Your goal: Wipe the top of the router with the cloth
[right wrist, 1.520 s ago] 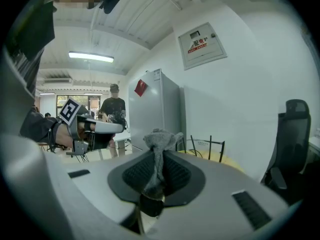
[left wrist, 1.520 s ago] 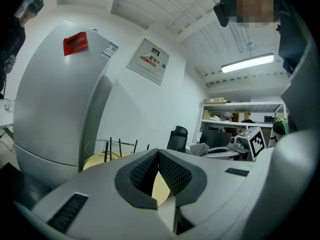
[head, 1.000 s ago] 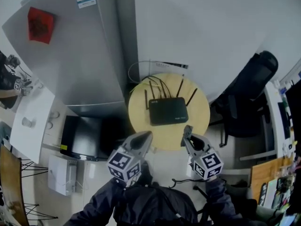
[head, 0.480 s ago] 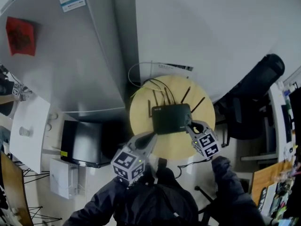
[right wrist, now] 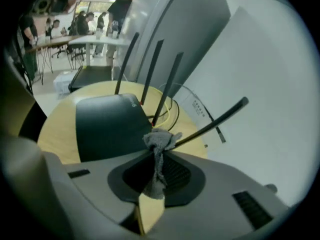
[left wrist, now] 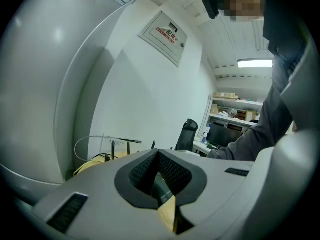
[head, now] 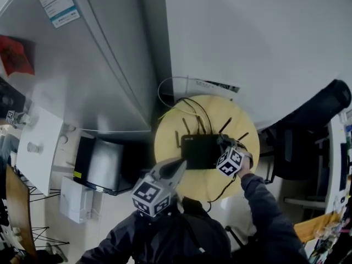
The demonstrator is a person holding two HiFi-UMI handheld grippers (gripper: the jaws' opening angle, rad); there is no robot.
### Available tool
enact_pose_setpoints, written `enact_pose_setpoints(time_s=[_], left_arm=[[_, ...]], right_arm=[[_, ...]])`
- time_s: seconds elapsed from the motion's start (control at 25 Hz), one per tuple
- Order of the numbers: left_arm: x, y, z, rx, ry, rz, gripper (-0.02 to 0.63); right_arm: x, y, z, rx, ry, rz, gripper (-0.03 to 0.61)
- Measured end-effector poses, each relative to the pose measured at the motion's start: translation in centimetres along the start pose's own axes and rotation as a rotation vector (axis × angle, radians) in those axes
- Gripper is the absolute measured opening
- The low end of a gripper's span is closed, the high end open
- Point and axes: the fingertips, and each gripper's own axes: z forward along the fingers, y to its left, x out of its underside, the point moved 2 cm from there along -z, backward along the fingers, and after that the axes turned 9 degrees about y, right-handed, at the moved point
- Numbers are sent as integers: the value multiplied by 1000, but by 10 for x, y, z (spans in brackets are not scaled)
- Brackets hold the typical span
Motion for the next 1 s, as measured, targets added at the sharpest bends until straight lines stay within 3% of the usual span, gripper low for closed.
enact_pose_setpoints(time_s=[0.16, 0.48, 0.6, 0.8, 1.0], left_arm=[[-4, 5, 13, -34, 4, -38, 2], [-7, 13, 18, -25, 10, -57, 2], [-9, 15, 17, -9, 0, -49, 2], [-10, 26, 8, -22, -15, -44, 2], [-11, 42, -4, -60, -19, -65, 2]], right_arm=[[-15, 6, 9, 3, 19, -102, 72], [-21, 2, 24, 16, 88, -182, 72], [-31, 13, 22, -22, 41, -204, 72], [-93, 51, 8, -107, -106, -300, 72], [-144, 78, 11, -156, -107, -402, 72]])
